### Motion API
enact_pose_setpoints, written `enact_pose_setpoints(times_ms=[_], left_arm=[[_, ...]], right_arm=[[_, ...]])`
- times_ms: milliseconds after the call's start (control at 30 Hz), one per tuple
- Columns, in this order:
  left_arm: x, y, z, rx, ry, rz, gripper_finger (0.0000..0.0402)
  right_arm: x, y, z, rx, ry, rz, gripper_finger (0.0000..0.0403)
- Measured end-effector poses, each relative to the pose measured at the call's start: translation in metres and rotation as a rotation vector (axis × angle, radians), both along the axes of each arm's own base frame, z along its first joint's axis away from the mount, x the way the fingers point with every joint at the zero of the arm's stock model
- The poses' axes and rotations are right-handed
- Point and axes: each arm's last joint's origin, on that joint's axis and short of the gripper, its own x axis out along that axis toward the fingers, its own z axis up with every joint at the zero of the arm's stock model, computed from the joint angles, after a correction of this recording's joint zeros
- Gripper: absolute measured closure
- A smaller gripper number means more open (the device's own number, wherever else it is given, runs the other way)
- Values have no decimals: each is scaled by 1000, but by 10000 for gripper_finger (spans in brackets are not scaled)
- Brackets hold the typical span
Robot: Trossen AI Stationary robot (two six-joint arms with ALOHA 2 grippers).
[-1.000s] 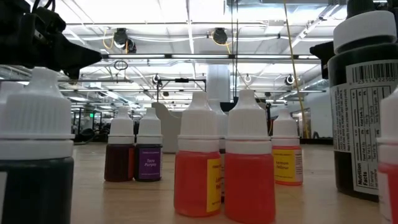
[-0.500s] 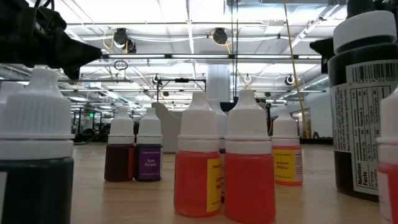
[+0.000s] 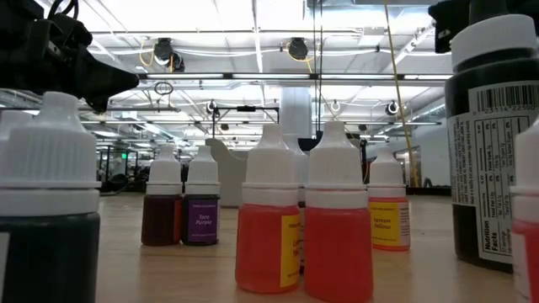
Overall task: Pick & Place food coloring
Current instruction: Put the large blue food coloring bottle into the gray bin
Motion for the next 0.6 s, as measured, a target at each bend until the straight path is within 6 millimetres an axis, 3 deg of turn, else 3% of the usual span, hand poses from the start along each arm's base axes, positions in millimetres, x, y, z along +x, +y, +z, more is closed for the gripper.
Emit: enact_pose_setpoints(times_ms=[133, 333, 500, 600], left_arm=[[0, 0, 0, -3, 0, -1, 360], [0, 0, 0, -7, -1, -1, 360], [0, 0, 0, -27, -3, -1, 360], [0, 0, 0, -28, -3, -1, 360]], right_arm=[[10, 13, 1, -7, 168, -20, 403], [20, 45, 14, -68, 207, -11, 403], [14, 75, 31, -121, 184, -46, 403], [8, 96, 30, -162, 200, -65, 403]])
